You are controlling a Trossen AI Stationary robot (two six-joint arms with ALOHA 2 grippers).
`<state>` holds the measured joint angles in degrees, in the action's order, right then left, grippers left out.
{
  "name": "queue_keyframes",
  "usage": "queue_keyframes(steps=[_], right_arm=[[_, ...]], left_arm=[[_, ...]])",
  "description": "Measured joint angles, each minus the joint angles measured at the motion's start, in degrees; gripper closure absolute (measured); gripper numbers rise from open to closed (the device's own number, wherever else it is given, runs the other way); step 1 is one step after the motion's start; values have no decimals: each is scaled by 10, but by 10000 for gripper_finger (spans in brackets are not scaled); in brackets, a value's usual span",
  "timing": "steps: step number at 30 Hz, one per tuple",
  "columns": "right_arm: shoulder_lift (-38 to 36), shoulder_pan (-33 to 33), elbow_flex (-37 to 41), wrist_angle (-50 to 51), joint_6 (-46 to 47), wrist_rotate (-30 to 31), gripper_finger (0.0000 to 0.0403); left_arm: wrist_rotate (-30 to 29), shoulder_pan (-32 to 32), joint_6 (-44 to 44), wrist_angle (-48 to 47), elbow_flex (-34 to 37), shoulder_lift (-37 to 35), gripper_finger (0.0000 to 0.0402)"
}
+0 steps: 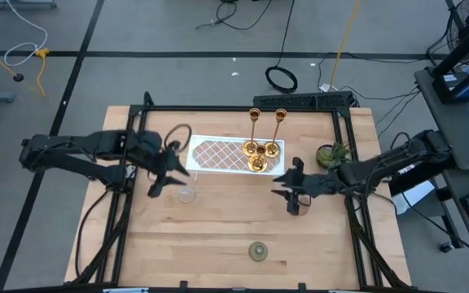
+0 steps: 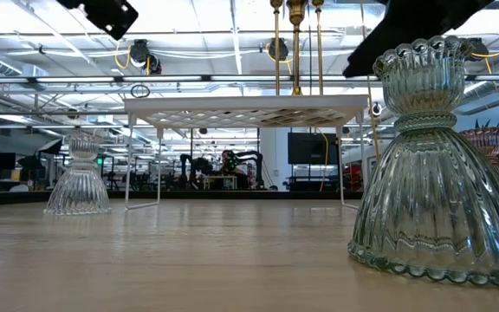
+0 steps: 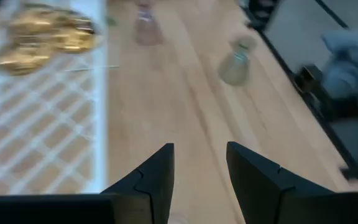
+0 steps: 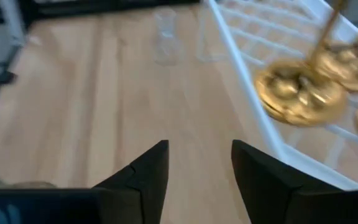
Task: Pick & Place candle stick holders
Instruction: Put the transparent candle holder on the shelf
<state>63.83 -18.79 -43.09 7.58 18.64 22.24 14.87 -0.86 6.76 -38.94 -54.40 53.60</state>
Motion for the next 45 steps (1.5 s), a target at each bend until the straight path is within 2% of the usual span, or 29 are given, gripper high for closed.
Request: queue_keyframes(steps=[4, 10, 13, 18, 24, 30, 37, 42, 45], right_arm=[[0, -18, 20, -66, -3, 0, 213], [0, -24, 23, -78, -2, 1, 204], [0, -23, 23, -78, -2, 2, 205], [0, -23, 23, -77, -2, 2, 206], [0, -23, 23, -78, -3, 2, 206], [0, -23, 23, -78, 0, 2, 207], [0, -23, 23, -78, 1, 2, 206], [0, -23, 23, -78, -11, 2, 207], [0, -23, 23, -78, -13, 2, 206]], left_arm=[[-34, -67, 30, -22, 18, 0, 250], [-172, -145, -32, -5, 53, -26, 250], [-213, -172, -73, 27, 107, -63, 250], [-239, -205, -145, 129, 218, -133, 250], [-343, -218, -223, 209, 322, -169, 250], [-351, -218, -289, 228, 382, -169, 250], [-362, -218, -312, 234, 390, -169, 250], [-371, -218, -309, 248, 391, -169, 250], [-370, -224, -264, 284, 381, -169, 250]])
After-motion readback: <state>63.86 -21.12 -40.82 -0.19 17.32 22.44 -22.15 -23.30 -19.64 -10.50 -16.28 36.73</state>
